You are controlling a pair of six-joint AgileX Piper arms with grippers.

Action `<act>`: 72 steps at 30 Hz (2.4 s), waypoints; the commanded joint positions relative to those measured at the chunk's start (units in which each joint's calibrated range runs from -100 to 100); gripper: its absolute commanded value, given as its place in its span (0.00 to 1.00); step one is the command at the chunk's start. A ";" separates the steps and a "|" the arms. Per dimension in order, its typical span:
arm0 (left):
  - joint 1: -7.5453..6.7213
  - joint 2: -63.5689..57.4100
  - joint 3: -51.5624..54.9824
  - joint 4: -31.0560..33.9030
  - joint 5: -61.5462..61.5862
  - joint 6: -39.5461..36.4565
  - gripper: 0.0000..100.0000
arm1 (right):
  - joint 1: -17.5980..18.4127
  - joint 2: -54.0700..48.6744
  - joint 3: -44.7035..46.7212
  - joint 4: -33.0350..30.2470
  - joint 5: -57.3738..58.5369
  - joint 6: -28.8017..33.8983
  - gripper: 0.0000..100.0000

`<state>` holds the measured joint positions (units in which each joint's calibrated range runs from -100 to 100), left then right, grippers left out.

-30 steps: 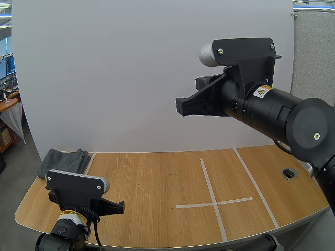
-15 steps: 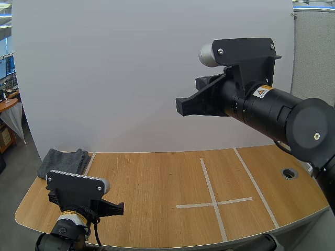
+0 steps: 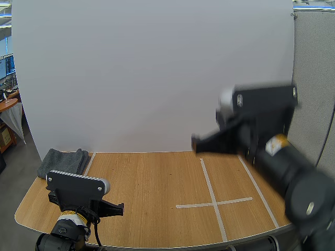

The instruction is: Fold the towel

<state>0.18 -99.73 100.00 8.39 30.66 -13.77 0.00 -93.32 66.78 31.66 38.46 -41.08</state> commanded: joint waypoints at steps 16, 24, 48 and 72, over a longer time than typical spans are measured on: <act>0.06 -0.27 0.00 0.13 -0.88 0.11 0.02 | -1.16 -6.68 33.22 0.13 -47.02 0.21 0.00; 0.06 -0.27 0.00 0.13 -1.04 0.11 0.02 | -1.16 -6.68 33.22 -22.48 -38.46 13.85 0.00; 0.06 -0.27 0.00 0.13 -1.20 0.11 0.02 | -1.20 -6.68 33.22 -35.41 -6.96 30.69 0.00; 0.06 -0.27 0.00 0.13 -2.10 0.11 0.02 | -1.20 -6.68 33.22 -34.96 -7.32 30.69 0.00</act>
<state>0.18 -99.73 100.00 8.39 30.09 -13.77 -0.95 -99.67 100.00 -3.24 31.53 -10.52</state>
